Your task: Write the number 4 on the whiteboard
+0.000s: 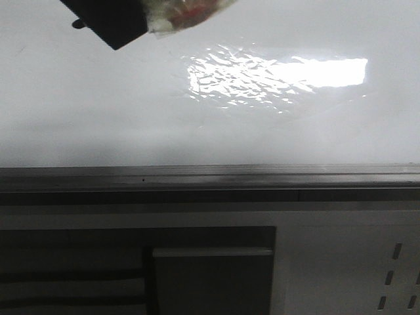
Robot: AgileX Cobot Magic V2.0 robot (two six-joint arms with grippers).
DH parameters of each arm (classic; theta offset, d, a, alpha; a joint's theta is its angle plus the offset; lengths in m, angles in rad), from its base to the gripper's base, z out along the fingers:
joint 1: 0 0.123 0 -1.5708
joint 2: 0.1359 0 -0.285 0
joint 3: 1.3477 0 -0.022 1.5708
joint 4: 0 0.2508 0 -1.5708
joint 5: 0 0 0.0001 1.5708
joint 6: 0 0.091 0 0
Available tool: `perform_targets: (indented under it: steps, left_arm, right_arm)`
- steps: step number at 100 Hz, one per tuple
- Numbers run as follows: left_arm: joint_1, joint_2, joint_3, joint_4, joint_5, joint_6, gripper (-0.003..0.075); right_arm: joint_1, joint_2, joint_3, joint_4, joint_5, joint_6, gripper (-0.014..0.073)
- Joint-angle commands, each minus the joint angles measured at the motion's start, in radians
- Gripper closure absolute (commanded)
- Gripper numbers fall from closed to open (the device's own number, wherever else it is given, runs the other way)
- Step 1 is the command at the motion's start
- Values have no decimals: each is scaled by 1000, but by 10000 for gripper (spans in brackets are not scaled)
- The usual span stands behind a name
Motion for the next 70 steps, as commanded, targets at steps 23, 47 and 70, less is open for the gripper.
perform_targets:
  steps: [23,47,70]
  left_arm:
    - [-8,-22,-32,-25,-36,-1,741]
    - [-8,-22,-32,-25,-36,-1,697]
    - [5,-41,-32,27,-71,-22,423]
  right_arm:
    - [1,-16,-34,64,-35,-13,515]
    - [1,-16,-34,64,-24,-13,659]
    - [1,-28,-34,40,-49,15,658]
